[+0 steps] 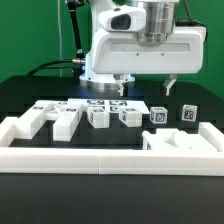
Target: Assemble chair
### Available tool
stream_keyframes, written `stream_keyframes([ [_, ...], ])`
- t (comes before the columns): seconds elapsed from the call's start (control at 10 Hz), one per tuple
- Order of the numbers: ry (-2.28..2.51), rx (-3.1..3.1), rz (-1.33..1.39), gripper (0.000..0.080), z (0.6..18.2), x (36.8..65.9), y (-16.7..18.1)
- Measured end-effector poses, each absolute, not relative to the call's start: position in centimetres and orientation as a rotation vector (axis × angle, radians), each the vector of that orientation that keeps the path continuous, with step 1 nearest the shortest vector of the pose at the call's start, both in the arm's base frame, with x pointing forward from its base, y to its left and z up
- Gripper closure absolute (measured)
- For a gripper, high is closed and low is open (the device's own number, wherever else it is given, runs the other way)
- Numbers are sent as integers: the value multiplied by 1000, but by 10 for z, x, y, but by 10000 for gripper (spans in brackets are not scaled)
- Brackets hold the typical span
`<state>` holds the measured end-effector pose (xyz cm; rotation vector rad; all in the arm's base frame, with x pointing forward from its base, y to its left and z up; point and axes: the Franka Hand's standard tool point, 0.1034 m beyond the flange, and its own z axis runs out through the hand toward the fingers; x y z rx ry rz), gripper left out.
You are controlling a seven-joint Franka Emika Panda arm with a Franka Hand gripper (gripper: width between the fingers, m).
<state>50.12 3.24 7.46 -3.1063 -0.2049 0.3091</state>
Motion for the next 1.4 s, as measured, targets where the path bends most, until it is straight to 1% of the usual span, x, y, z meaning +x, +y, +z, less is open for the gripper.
stream_keyframes([
  [0.2,-210,-3083,558,150,60,496,28],
  [0.3,-208,-3078,613,150,56,491,27],
  [0.4,-218,-3049,720,150,52,480,24],
  [0.6,-212,-2963,1014,150,52,476,26],
  [0.7,-214,-2934,1095,150,49,478,27],
  [0.9,-213,-2860,1275,150,40,467,26],
  [1.0,-215,-2832,1339,150,37,467,27],
  [1.4,-214,-2840,1323,150,25,464,26],
])
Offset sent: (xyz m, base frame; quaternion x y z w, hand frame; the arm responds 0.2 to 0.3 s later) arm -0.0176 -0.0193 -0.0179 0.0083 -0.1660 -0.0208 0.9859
